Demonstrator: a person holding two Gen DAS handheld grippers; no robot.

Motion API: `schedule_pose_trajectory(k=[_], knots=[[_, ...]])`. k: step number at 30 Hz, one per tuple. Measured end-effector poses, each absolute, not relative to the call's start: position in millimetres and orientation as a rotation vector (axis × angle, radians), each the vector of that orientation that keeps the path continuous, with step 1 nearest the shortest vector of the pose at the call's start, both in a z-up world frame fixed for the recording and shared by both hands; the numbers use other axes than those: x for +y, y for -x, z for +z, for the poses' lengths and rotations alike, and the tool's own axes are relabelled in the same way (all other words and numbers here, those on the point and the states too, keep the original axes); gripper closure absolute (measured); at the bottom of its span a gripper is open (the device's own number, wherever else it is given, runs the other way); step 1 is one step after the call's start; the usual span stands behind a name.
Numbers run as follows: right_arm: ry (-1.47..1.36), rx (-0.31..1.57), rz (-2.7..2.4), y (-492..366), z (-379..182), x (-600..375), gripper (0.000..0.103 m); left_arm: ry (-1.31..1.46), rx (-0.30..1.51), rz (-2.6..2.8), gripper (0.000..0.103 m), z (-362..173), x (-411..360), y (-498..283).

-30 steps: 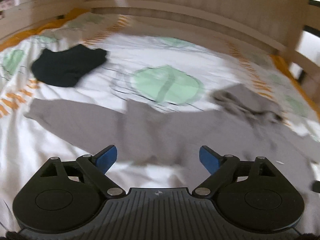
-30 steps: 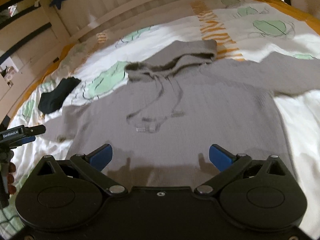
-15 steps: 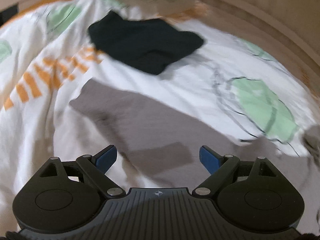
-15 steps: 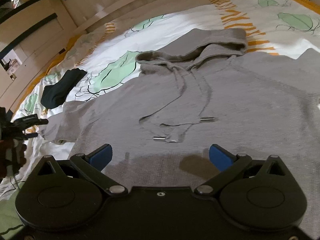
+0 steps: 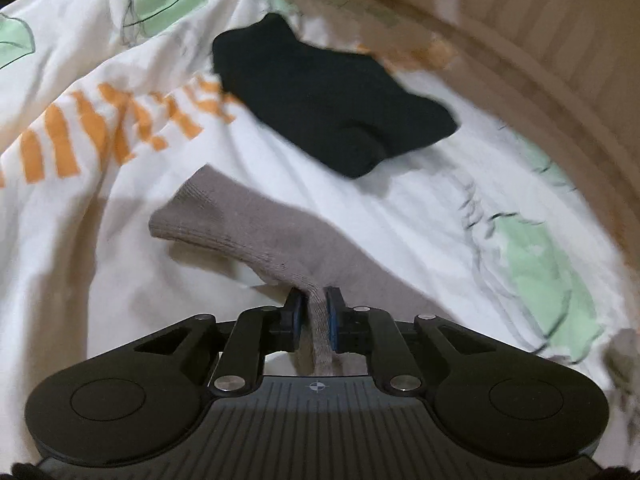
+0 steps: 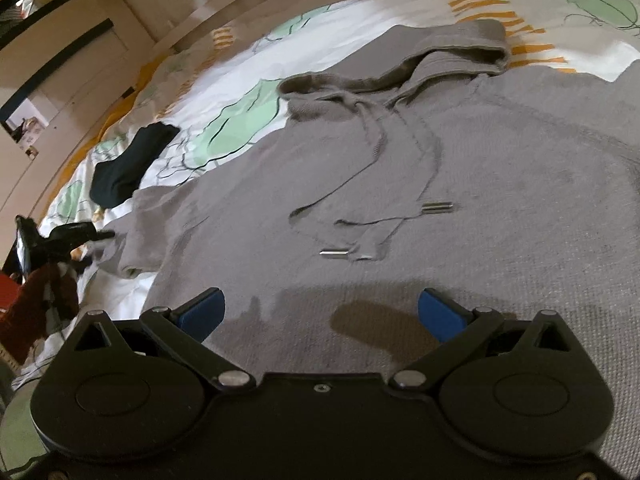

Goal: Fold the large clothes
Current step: 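Grasp the sleeve nearest the left tool with the left gripper and lift it, then fold the held sleeve across the hoodie body and release it with the left gripper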

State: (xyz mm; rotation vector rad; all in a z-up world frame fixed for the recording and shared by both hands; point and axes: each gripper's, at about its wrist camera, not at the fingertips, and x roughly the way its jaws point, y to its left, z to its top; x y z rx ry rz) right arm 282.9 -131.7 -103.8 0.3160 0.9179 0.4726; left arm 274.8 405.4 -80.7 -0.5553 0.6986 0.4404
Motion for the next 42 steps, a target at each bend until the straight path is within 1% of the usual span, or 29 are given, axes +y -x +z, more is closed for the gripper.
schedule_pose_trajectory(k=[6, 9, 13, 16, 21, 25, 30, 36, 39, 40, 42], knots=[[-0.260, 0.923, 0.512, -278.3, -93.5, -121.8, 0.000, 0.464, 0.573, 0.529, 0.094, -39.1, 411.6, -248.2], [-0.271, 0.920, 0.509, -275.8, -90.5, -122.4, 0.000, 0.435, 0.565, 0.518, 0.094, -24.4, 412.7, -243.4], [-0.274, 0.917, 0.511, -270.3, -87.3, -123.8, 0.000, 0.391, 0.532, 0.465, 0.094, 0.1, 391.8, -243.9], [-0.267, 0.910, 0.511, -264.3, -83.5, -129.0, 0.000, 0.361, 0.494, 0.393, 0.094, 24.8, 361.5, -249.0], [-0.261, 0.900, 0.484, -254.1, -80.1, -148.5, 0.000, 0.275, 0.455, 0.227, 0.094, 70.0, 289.4, -268.2], [-0.251, 0.887, 0.450, -243.1, -80.4, -168.1, 0.000, 0.258, 0.456, 0.095, 0.094, 81.5, 225.6, -285.8], [-0.256, 0.875, 0.409, -229.0, -82.7, -191.8, 0.001, 0.252, 0.507, -0.053, 0.093, 64.6, 141.5, -312.6], [-0.292, 0.864, 0.373, -221.5, -87.0, -216.0, 0.000, 0.255, 0.630, -0.172, 0.093, 8.5, 60.2, -337.4], [-0.322, 0.867, 0.358, -221.8, -90.9, -226.0, 0.000, 0.246, 0.679, -0.209, 0.093, -22.9, 36.0, -343.0], [-0.328, 0.869, 0.355, -222.2, -92.1, -227.9, 0.000, 0.243, 0.693, -0.221, 0.092, -30.7, 28.2, -342.3], [-0.333, 0.872, 0.349, -222.6, -93.9, -230.5, 0.000, 0.236, 0.729, -0.250, 0.087, -45.8, 17.2, -337.6]])
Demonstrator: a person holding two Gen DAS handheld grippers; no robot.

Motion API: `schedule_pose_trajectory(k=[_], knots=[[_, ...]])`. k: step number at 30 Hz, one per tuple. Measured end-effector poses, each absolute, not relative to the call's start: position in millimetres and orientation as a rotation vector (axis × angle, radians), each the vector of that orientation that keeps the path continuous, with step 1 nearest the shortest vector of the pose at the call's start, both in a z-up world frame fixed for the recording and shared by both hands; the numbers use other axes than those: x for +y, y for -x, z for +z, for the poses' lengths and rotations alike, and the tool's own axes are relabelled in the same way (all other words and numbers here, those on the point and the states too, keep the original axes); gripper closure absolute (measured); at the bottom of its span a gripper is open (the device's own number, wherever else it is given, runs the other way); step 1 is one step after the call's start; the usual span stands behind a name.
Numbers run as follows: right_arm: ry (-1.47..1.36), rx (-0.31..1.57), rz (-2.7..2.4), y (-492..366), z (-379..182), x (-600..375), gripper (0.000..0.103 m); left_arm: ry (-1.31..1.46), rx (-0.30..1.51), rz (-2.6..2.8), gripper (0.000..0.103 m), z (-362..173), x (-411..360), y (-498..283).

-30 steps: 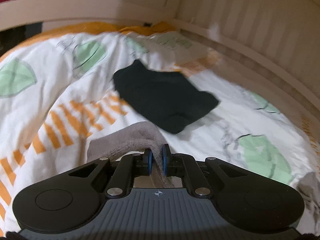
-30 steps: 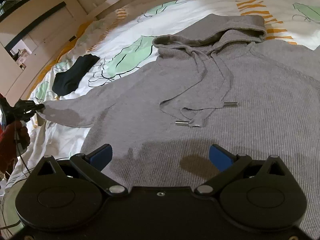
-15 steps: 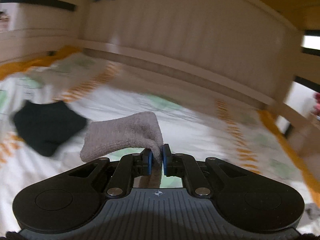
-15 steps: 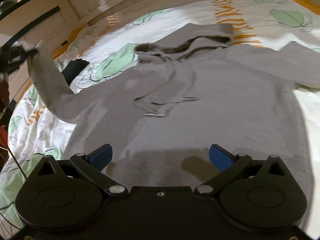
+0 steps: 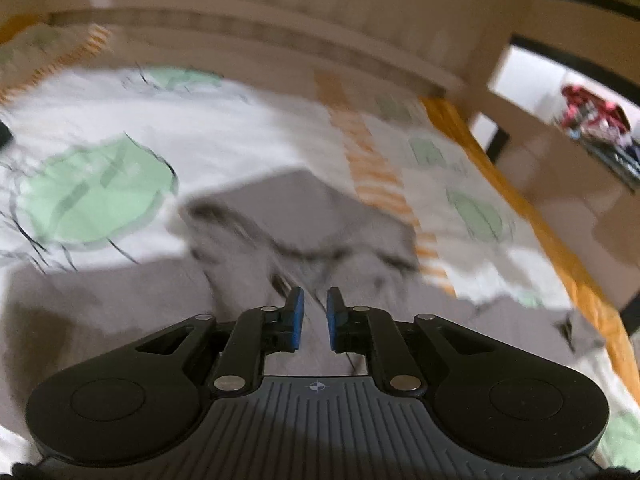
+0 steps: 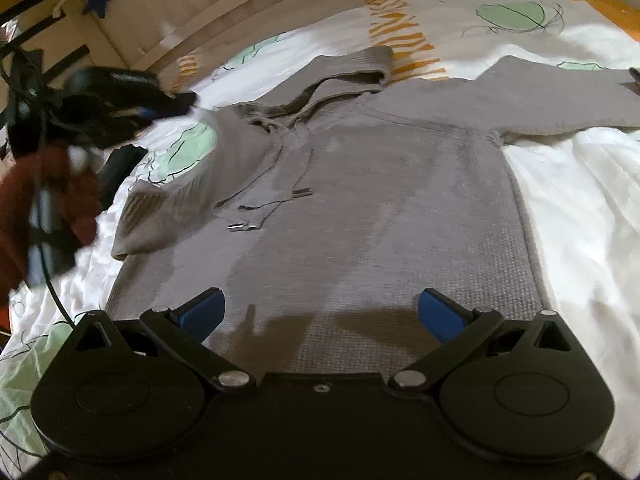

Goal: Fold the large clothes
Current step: 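Fold the held sleeve across the hoodie body and release it with the left gripper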

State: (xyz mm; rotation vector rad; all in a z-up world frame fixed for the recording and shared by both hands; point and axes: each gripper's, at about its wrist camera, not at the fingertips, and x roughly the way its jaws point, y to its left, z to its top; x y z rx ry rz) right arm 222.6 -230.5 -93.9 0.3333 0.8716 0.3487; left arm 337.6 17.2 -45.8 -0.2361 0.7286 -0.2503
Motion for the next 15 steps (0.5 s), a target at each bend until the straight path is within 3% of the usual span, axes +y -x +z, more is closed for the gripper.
schedule_pose_trajectory(k=[1, 4, 10, 15], knots=[[-0.333, 0.872, 0.346, -222.6, -94.7, -231.5, 0.000, 0.231, 0.747, -0.265, 0.080, -51.1, 12.4, -335.3], [-0.328, 0.881, 0.341, -224.8, -96.8, -230.6, 0.000, 0.203, 0.778, -0.313, 0.078, -60.8, 4.2, -316.5], [-0.299, 0.899, 0.330, -228.1, -100.2, -224.7, 0.001, 0.094, 0.782, -0.329, 0.064, -66.9, 34.9, -267.6], [-0.253, 0.902, 0.339, -234.6, -97.5, -210.6, 0.000, 0.025, 0.868, -0.219, 0.063, -86.7, 85.9, -251.1]])
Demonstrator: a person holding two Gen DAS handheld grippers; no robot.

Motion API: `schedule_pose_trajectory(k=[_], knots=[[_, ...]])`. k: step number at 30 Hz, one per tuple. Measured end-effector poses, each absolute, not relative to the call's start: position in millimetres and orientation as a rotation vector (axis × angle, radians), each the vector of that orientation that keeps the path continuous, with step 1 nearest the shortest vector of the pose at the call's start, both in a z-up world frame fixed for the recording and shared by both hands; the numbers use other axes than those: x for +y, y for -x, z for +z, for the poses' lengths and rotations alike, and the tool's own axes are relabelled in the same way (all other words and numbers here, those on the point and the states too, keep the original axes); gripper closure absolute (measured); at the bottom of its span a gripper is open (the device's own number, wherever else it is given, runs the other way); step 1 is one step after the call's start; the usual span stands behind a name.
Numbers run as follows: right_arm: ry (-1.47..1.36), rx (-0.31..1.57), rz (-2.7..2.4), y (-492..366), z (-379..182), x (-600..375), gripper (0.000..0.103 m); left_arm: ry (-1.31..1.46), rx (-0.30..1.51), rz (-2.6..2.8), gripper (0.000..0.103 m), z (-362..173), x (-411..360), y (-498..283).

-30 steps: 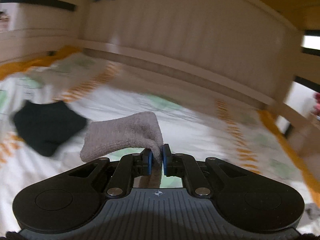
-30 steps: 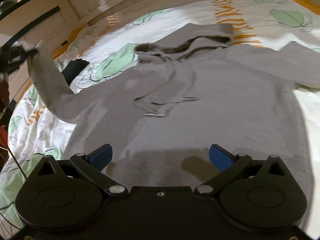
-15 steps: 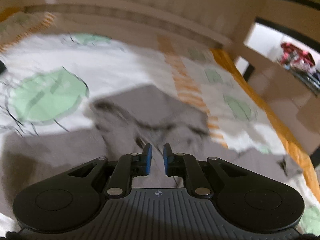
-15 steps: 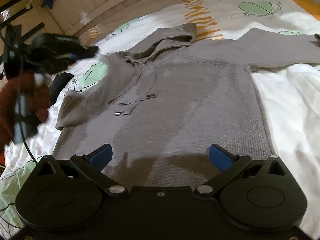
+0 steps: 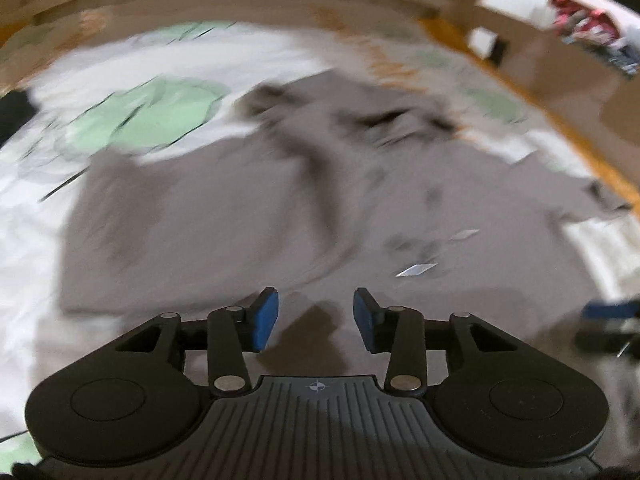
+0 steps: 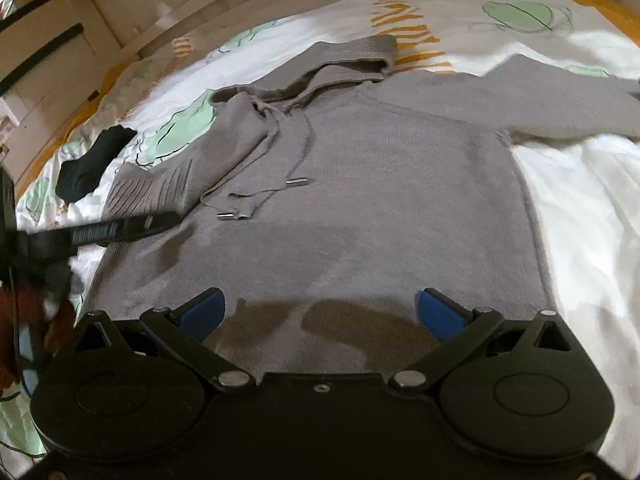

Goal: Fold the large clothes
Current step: 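Fold the held sleeve across the hoodie body and release it with the left gripper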

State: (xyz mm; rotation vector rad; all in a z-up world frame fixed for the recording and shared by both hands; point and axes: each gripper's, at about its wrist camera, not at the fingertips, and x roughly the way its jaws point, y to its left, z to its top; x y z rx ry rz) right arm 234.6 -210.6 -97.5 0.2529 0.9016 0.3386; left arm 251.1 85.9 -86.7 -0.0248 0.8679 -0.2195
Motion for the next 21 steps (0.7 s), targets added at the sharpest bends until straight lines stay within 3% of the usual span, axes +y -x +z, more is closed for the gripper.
schedule_pose_trajectory(k=[6, 11, 19, 21], knots=[[-0.149, 0.872, 0.361, -259.3, -82.2, -171.1, 0.001, 0.185, 0.843, -0.092, 0.063, -102.9, 145.5, -251.8], [-0.024, 0.810, 0.370, -287.3, -64.7, -127.8, 0.001, 0.210, 0.842, -0.076, 0.063, -99.6, 143.2, -262.6], [0.115, 0.715, 0.363, -346.2, -53.7, -65.0, 0.032, 0.219, 0.859, -0.073, 0.060, -102.9, 143.5, -263.0], [0.136, 0.713, 0.369, -360.7, -57.4, -50.1, 0.033, 0.235, 0.860, -0.071, 0.059, -103.1, 145.1, -263.6]])
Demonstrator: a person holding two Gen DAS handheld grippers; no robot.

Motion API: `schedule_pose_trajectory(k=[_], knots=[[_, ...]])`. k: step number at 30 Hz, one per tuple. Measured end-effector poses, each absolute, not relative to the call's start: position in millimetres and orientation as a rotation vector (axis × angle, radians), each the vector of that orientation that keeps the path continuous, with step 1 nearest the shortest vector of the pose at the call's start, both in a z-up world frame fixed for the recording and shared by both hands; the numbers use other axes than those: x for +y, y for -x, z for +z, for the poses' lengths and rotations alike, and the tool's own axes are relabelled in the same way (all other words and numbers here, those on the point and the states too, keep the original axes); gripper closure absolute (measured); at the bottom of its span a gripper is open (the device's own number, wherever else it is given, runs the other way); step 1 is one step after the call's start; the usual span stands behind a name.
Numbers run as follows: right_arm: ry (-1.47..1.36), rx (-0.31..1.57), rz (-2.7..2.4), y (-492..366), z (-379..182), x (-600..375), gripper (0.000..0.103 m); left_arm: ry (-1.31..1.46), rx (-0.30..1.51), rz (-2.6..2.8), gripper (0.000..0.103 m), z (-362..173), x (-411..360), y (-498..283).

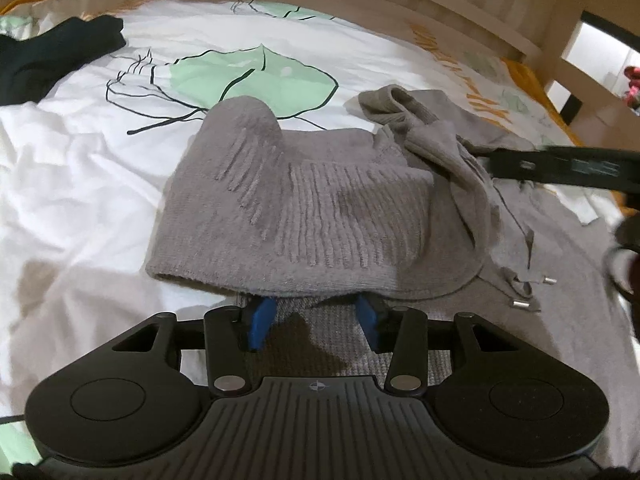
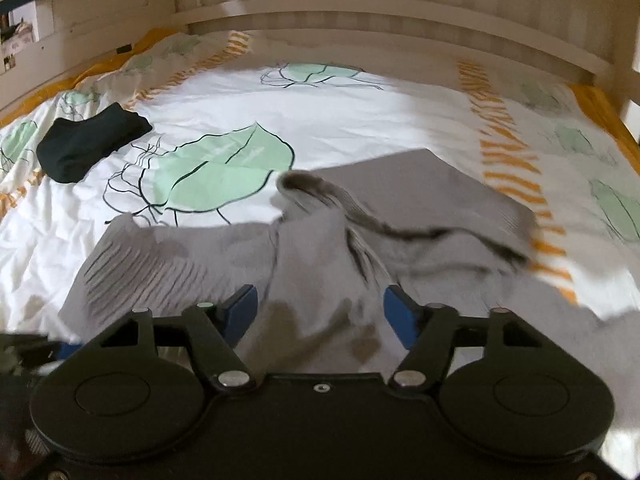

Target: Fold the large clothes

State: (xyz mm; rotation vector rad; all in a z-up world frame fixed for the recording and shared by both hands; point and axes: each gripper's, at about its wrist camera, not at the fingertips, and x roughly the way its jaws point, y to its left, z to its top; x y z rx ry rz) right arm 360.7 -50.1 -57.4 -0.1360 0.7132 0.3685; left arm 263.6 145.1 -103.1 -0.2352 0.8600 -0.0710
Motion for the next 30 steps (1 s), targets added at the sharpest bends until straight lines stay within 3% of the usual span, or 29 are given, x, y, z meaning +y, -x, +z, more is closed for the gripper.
schedule_pose_trajectory(k=[5, 6, 9, 10, 17, 21, 26, 28, 30], knots=[[0.178, 0.769, 0.354, -387.4, -77.7, -22.6, 0.033, 0.224, 0.860, -0.068, 0.058, -103.2, 142.4, -263.8], [0.187, 0.796, 0.353, -391.0, -83.2, -19.6, 0.037, 0.224, 0.860, -0.068, 0.058, -103.1, 142.2, -263.9], [0.194, 0.815, 0.355, -394.0, -88.7, -21.6, 0.091, 0.224, 0.859, -0.069, 0.058, -103.1, 142.6, -263.8], [0.178, 0.795, 0.362, -391.2, -84.2, -26.6, 0.092, 0.227, 0.858, -0.070, 0.058, -103.2, 143.0, -263.7], [-0.050, 0.621, 0.313, -358.8, -32.8, -107.1, 0.091, 0.231, 0.857, -0.069, 0.058, -103.8, 143.9, -264.0], [-0.141, 0.688, 0.237, -354.8, -50.5, -155.1, 0.088, 0.223, 0.857, -0.069, 0.058, -104.5, 143.3, -264.1], [-0.177, 0.834, 0.189, -352.5, -95.0, -186.0, 0.075, 0.220, 0.855, -0.069, 0.058, -105.1, 142.9, -264.1], [-0.207, 0.849, 0.168, -348.8, -102.5, -195.4, 0.050, 0.217, 0.856, -0.067, 0.058, -105.1, 142.2, -264.2], [-0.245, 0.840, 0.157, -345.0, -104.5, -205.1, 0.042, 0.213, 0.856, -0.067, 0.058, -105.1, 141.4, -263.9]])
